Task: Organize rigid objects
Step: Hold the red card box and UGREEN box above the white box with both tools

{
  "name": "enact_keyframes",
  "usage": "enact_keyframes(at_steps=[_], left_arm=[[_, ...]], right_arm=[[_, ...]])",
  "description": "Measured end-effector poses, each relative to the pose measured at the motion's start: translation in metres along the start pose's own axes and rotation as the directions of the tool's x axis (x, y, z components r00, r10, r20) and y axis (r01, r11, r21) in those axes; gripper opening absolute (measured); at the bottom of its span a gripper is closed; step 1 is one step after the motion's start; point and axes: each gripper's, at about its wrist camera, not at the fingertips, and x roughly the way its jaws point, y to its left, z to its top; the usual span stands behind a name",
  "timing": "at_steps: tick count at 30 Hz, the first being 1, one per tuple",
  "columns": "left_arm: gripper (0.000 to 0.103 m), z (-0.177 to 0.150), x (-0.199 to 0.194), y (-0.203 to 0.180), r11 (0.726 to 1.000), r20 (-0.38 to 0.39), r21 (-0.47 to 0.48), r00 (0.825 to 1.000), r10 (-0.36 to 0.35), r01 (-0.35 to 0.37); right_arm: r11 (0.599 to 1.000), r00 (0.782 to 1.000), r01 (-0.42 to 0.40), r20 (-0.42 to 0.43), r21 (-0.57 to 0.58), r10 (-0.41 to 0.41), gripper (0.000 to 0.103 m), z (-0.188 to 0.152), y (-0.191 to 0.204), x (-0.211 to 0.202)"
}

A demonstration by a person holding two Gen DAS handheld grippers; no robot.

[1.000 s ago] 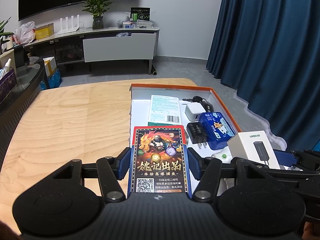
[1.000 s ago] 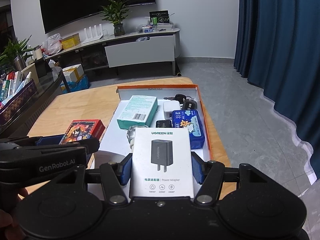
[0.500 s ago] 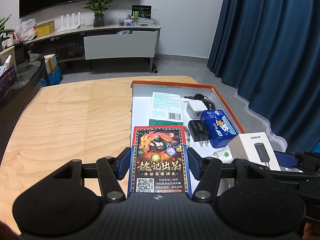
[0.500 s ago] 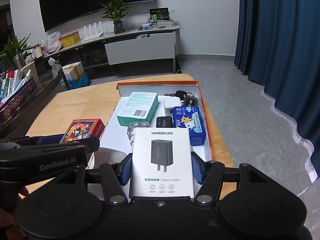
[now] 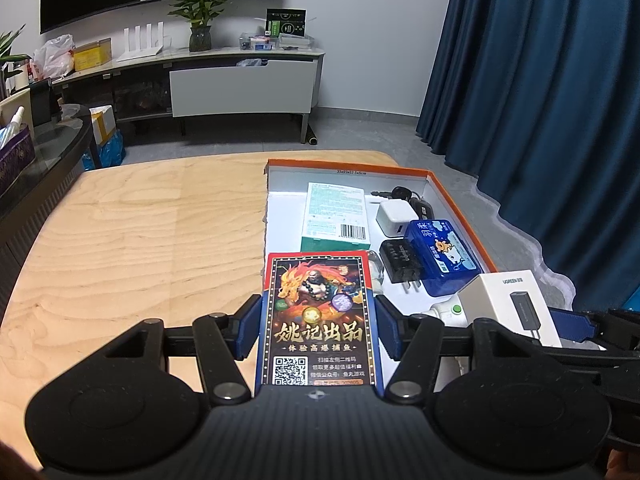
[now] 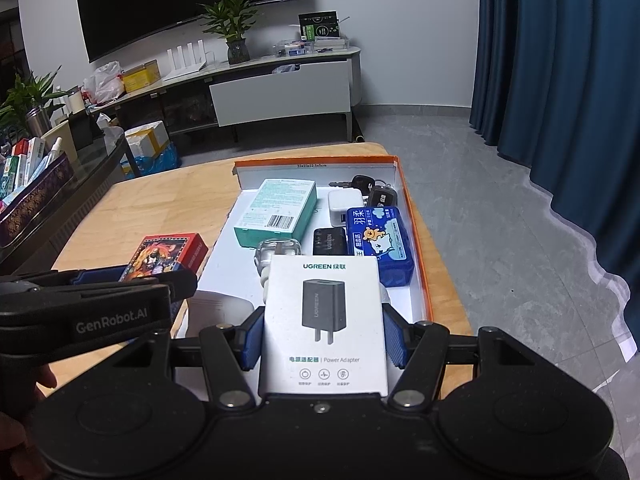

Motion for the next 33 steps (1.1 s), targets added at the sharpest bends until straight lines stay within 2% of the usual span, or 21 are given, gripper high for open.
enact_keyframes(at_steps=[33], left_arm=[[0.06,0.0003,0.0059,0.0045,1.0,-0.012,-0.012,1.0,0.002,-0.002]], right_arm=[[1.0,0.999,-0.014,-0.029,-0.001,0.014,0.071,-0.0053,0.0043,0.0084]])
